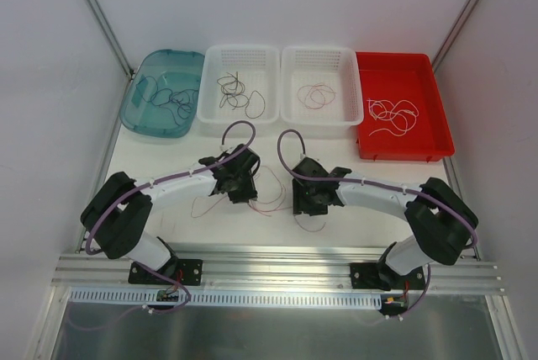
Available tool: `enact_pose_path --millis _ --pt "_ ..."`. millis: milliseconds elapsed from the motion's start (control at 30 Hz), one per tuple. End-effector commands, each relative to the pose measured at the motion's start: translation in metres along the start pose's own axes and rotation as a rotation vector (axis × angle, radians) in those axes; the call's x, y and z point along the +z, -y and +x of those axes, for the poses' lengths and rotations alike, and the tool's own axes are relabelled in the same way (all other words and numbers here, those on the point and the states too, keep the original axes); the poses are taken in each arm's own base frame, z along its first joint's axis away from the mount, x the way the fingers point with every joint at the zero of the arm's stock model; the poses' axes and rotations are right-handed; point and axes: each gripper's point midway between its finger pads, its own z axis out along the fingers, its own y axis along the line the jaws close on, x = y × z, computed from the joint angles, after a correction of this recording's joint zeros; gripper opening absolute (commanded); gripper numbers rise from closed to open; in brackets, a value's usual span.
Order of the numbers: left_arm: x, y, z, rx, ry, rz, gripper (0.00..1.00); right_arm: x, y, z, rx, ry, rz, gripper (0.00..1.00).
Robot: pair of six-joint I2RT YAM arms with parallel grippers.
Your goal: Untangle the cables
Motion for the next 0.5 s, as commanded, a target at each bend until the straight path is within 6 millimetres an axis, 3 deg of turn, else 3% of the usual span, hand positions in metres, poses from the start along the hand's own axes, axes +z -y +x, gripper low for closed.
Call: enact_pose_path --millis 0,67,167,333,467 --pt "-0.004 -0.005 -0.007 -0.007 0.062 -0.018 0.22 0.01 -0.004 0.003 0.031 -0.005 -0.003 0.51" --pt "-0.006 -0.007 -0.008 0.005 0.073 -0.019 0.1 0.012 -0.004 0.004 0.029 -0.015 0.004 0.47" --pt "-0.013 -0.009 -0.013 0.034 0.102 -0.012 0.0 0.014 -0.004 0.006 0.018 -0.026 0.018 0.4" --pt "-0.035 -0.011 -0.025 0.08 0.17 0.006 0.0 0.008 -0.007 0.002 0.005 -0.004 0.015 0.36" --pt "-0.044 -0.002 -0.023 0.087 0.155 0.051 0.0 -0.01 -0.017 -0.009 -0.05 0.049 0.029 0.38"
